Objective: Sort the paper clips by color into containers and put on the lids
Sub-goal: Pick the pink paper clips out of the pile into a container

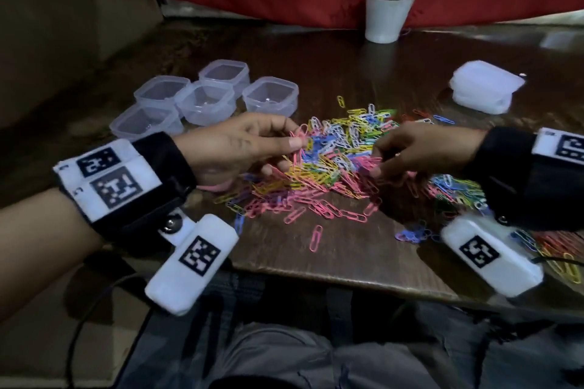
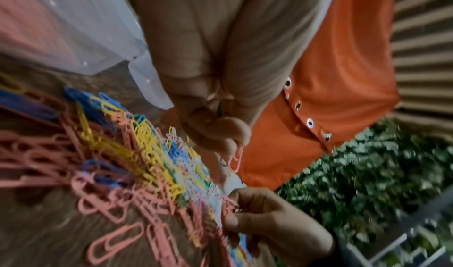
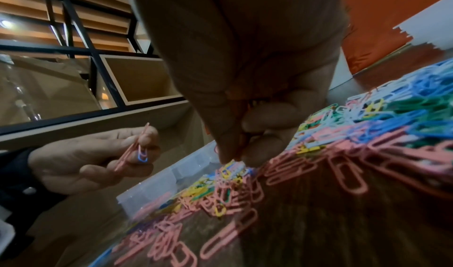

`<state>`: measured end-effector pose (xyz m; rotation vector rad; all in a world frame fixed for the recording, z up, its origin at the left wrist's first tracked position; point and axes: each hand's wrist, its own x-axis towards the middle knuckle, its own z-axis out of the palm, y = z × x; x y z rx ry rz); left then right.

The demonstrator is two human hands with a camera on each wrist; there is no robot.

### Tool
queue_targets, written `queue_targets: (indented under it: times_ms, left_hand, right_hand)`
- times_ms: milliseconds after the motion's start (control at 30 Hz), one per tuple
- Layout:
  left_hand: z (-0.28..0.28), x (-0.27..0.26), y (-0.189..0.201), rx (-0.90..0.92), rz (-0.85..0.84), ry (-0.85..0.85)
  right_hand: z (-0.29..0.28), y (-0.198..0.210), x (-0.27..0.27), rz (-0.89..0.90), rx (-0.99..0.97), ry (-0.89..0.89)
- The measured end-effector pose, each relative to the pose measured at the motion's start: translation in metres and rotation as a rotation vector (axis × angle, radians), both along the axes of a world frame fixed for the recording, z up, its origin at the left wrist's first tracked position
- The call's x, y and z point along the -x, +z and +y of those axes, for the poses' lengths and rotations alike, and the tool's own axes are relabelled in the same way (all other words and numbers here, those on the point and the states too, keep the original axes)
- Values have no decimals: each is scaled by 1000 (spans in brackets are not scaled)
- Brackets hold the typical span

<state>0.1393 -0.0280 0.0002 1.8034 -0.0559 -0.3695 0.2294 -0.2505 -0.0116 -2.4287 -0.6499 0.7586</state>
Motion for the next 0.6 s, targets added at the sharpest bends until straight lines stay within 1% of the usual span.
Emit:
queue_targets:
  times_ms: [100, 167, 267, 367, 433, 533, 567, 600]
  left_hand:
    - [31, 13, 24, 14, -72, 179]
    - [60, 22, 37, -26, -120, 311]
    - [88, 27, 31, -127, -133, 417]
    - [92, 20, 5, -331, -147, 391]
    - [89, 12, -6, -480, -224, 345]
    - [89, 5, -9, -753, -268, 256]
    - [91, 5, -9, -838, -265, 233]
    - [93, 4, -10, -874, -263, 214]
  right_hand:
    - [10, 10, -2, -5, -48, 25]
    - [24, 20, -2, -14, -62, 55]
    - [59, 32, 1, -67, -117, 119]
    - [107, 35, 10, -101, -168, 192]
    - [138, 31, 15, -132, -162, 232]
    - [169, 20, 16, -252, -91, 275]
    - [174, 19, 16, -270, -72, 286]
    - [178, 19, 15, -251, -71, 288]
